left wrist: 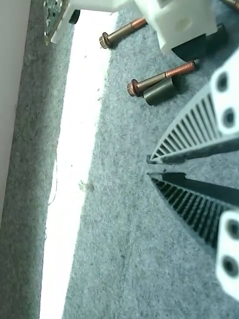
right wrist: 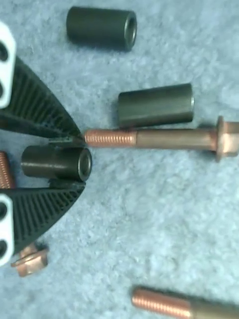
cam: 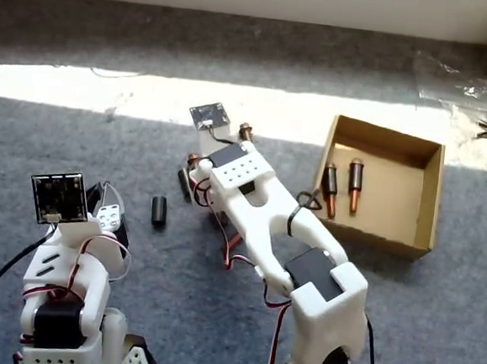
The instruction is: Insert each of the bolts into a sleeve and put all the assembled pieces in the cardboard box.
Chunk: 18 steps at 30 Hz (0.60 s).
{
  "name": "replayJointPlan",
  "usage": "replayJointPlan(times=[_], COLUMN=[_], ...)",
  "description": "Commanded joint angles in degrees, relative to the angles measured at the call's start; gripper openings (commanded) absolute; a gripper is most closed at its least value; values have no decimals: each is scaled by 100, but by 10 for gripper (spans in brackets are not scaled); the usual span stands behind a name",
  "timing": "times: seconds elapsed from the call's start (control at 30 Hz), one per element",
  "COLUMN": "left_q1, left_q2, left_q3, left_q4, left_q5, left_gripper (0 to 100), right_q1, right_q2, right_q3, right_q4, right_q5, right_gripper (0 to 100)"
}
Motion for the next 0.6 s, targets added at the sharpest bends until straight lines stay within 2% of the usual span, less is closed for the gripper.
replayJointPlan(times=[0.0, 0.2, 0.57], left_q1=[-31, -31, -31], left_q2=[-31, -31, -31], left_q3=[-48, -48, -48], left_q4=[-158, -158, -158], left_q5=[-18, -18, -18], left_gripper=[49, 49, 49], right_q1=[-40, -40, -66], right_q2=[-66, -66, -66], right_q3=[-224, -224, -189], right_q4=[110, 119, 119], right_q5=[0, 0, -26], right_gripper=[85, 155, 156])
